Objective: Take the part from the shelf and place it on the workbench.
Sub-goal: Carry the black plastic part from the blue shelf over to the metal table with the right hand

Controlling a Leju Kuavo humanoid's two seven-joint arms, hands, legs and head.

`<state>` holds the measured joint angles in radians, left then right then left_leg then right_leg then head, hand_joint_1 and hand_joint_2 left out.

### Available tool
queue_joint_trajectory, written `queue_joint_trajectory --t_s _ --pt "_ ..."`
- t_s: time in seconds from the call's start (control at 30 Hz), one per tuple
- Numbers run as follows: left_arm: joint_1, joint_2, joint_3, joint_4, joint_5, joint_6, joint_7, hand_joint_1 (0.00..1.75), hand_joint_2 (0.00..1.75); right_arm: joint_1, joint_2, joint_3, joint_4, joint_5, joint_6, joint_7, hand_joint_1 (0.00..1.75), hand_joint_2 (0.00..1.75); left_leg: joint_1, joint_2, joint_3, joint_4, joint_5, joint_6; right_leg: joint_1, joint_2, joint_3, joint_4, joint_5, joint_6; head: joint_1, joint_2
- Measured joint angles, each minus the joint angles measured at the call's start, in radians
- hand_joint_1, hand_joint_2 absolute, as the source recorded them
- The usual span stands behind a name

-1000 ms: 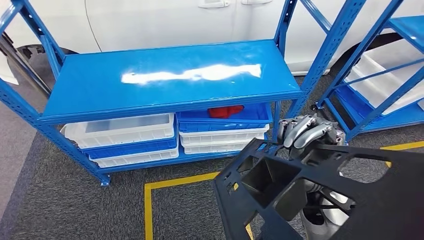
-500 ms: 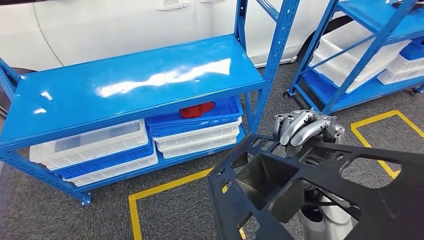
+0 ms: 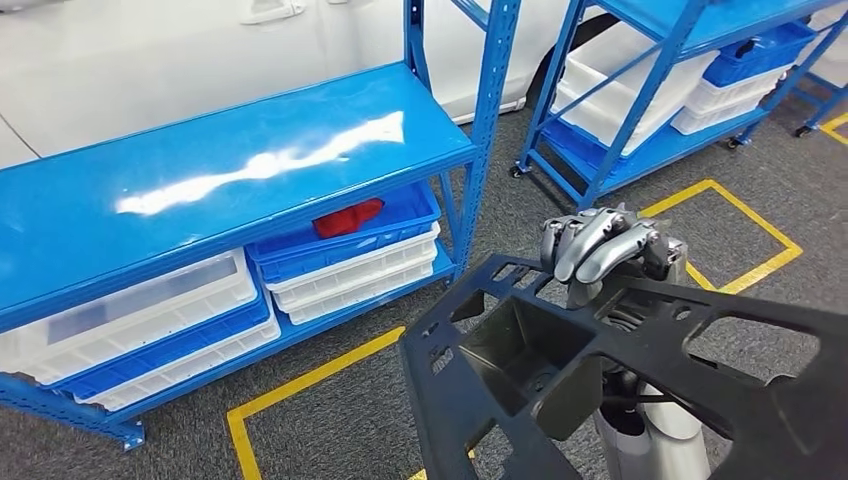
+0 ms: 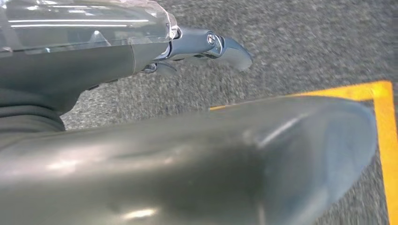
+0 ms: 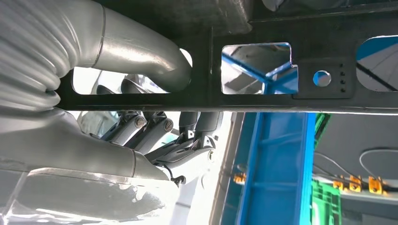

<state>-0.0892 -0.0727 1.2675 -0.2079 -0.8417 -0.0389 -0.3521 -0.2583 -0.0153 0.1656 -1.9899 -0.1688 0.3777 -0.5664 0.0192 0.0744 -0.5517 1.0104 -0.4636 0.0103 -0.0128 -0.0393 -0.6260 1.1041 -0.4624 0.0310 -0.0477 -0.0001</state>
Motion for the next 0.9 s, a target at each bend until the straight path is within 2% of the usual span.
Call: queue_joint_trajectory --t_s 0.03,0.07,0.13,0.17,0.23,0.3,0.33,0.37,0.4,0.43,0.47,0.53,0.57,0.6,0.67,0.7,0.73,0.8,0.83,0.87,0.9 --pt "-0.001 -0.002 0.001 0.000 0.001 0.000 0.000 0.00 0.00 -0.006 0.002 0.003 0.001 -0.002 0.000 0.002 1.75 1.75 -0.002 0.009 0.001 0.001 -0.002 -0.005 0.004 -0.014 0.025 -0.051 0.014 -0.007 0.000 0.000" --pt "-0.001 -0.003 0.002 0.000 0.003 0.000 -0.001 0.00 0.00 -0.013 0.004 0.007 0.002 -0.003 -0.001 0.004 1.75 1.75 -0.004 0.017 0.002 0.002 -0.004 -0.011 0.009 -0.022 0.036 -0.077 0.017 -0.015 0.000 0.000" --pt "-0.004 -0.007 0.006 0.000 0.006 0.003 -0.001 0.00 0.00 -0.025 0.013 0.014 0.007 -0.007 -0.007 0.010 1.75 1.75 -0.006 0.036 0.005 -0.001 -0.005 -0.023 0.014 -0.006 0.032 -0.084 0.018 -0.029 0.000 0.000" --pt "-0.006 -0.008 0.008 0.000 0.008 0.005 -0.001 0.00 0.00 -0.032 0.018 0.017 0.010 -0.010 -0.012 0.014 1.75 1.75 -0.005 0.034 0.007 0.000 -0.008 -0.029 0.012 0.004 0.032 -0.088 0.021 -0.035 0.000 0.000" --pt "-0.008 -0.012 0.011 0.000 0.009 0.007 0.000 0.00 0.00 -0.052 0.027 0.021 0.015 -0.020 -0.026 0.022 1.75 1.75 -0.001 -0.005 -0.009 0.042 -0.040 -0.039 0.006 0.023 0.034 -0.097 0.029 -0.049 0.000 0.000" --pt "-0.005 -0.015 0.015 0.000 0.009 0.007 0.001 0.00 0.00 -0.071 0.035 0.024 0.022 -0.034 -0.040 0.029 1.75 1.75 0.001 -0.054 -0.065 0.166 -0.106 -0.043 0.005 0.044 0.032 -0.100 0.033 -0.057 0.000 0.000" --pt "-0.002 -0.015 0.016 0.000 0.008 0.008 0.002 0.00 0.00 -0.077 0.038 0.024 0.026 -0.043 -0.047 0.032 1.75 1.75 0.002 -0.062 -0.097 0.233 -0.132 -0.044 0.007 0.056 0.031 -0.100 0.034 -0.059 0.000 0.000" --pt "-0.001 -0.015 0.017 0.000 0.006 0.008 0.003 0.00 0.00 -0.080 0.039 0.024 0.030 -0.053 -0.052 0.035 1.75 1.75 0.001 -0.066 -0.120 0.279 -0.142 -0.045 0.008 0.069 0.031 -0.099 0.034 -0.059 0.000 0.000" --pt "0.000 -0.015 0.017 0.000 0.004 0.009 0.004 0.00 0.00 -0.083 0.040 0.024 0.033 -0.064 -0.056 0.037 1.75 1.75 0.001 -0.067 -0.127 0.287 -0.131 -0.044 0.009 0.082 0.031 -0.098 0.034 -0.059 0.000 0.000" --pt "0.000 -0.015 0.018 0.000 0.003 0.010 0.004 0.00 0.00 -0.087 0.041 0.024 0.037 -0.073 -0.058 0.039 1.75 1.75 0.002 -0.070 -0.115 0.253 -0.101 -0.043 0.009 0.095 0.032 -0.095 0.034 -0.058 0.000 0.000" --pt "-0.001 -0.016 0.018 0.000 0.002 0.011 0.005 0.00 0.00 -0.093 0.042 0.024 0.039 -0.081 -0.059 0.040 1.75 1.75 0.003 -0.082 -0.088 0.189 -0.061 -0.040 0.009 0.108 0.032 -0.092 0.033 -0.057 0.000 0.000" --pt "-0.001 -0.016 0.018 0.000 0.002 0.012 0.005 0.00 0.00 -0.106 0.043 0.024 0.045 -0.095 -0.059 0.041 1.75 1.75 0.006 -0.130 -0.035 0.064 -0.006 -0.034 0.009 0.133 0.026 -0.082 0.030 -0.050 0.000 0.000" --pt "-0.001 -0.017 0.018 0.000 0.002 0.013 0.005 0.00 0.00 -0.112 0.045 0.024 0.047 -0.104 -0.059 0.043 1.75 1.75 0.007 -0.149 -0.022 0.030 0.002 -0.031 0.008 0.145 0.020 -0.078 0.030 -0.044 0.000 0.000" --pt "0.000 -0.017 0.018 0.000 0.002 0.014 0.005 0.00 0.00 -0.117 0.046 0.024 0.050 -0.114 -0.060 0.044 1.75 1.75 0.006 -0.157 -0.019 0.018 0.000 -0.028 0.006 0.157 0.014 -0.076 0.032 -0.037 0.000 0.000" --pt "-0.002 -0.019 0.018 0.000 0.001 0.014 0.004 0.00 0.00 -0.124 0.047 0.023 0.056 -0.135 -0.066 0.047 1.75 1.75 0.005 -0.136 -0.017 0.011 0.003 -0.018 0.002 0.173 0.006 -0.076 0.036 -0.024 0.000 0.000" --pt "-0.004 -0.021 0.018 0.000 0.000 0.015 0.003 0.00 0.00 -0.128 0.047 0.022 0.060 -0.143 -0.071 0.049 1.75 1.75 0.007 -0.124 -0.015 0.007 0.006 -0.011 0.003 0.159 0.001 -0.068 0.031 -0.018 0.000 0.000" --pt "-0.006 -0.022 0.018 0.000 0.000 0.016 0.003 0.00 0.00 -0.133 0.047 0.022 0.065 -0.149 -0.075 0.051 1.75 1.75 0.008 -0.110 -0.013 0.002 0.009 -0.005 0.005 0.135 -0.012 -0.042 0.015 -0.013 0.000 0.000" --pt "-0.005 -0.024 0.018 0.000 -0.002 0.020 0.002 0.00 0.00 -0.144 0.050 0.021 0.082 -0.155 -0.081 0.056 1.75 1.75 0.007 -0.083 -0.010 -0.002 0.010 0.004 0.006 0.074 -0.065 0.066 -0.041 -0.006 0.000 0.000" --pt "-0.003 -0.024 0.018 0.000 -0.003 0.022 0.002 0.00 0.00 -0.147 0.051 0.021 0.092 -0.156 -0.084 0.059 1.75 1.75 0.005 -0.068 -0.010 -0.002 0.009 0.006 0.003 0.058 -0.098 0.132 -0.069 -0.003 0.000 0.000" --pt "-0.002 -0.024 0.018 0.000 -0.005 0.024 0.003 0.00 0.00 -0.149 0.052 0.021 0.103 -0.156 -0.087 0.061 1.75 1.75 0.004 -0.054 -0.011 -0.002 0.008 0.006 0.000 0.051 -0.122 0.181 -0.083 0.000 0.000 0.000" --pt "-0.002 -0.025 0.019 0.000 -0.006 0.025 0.003 0.00 0.00 -0.149 0.053 0.021 0.112 -0.157 -0.090 0.062 1.75 1.75 0.004 -0.041 -0.010 -0.001 0.006 0.005 -0.002 0.046 -0.130 0.196 -0.079 0.002 0.000 0.000"
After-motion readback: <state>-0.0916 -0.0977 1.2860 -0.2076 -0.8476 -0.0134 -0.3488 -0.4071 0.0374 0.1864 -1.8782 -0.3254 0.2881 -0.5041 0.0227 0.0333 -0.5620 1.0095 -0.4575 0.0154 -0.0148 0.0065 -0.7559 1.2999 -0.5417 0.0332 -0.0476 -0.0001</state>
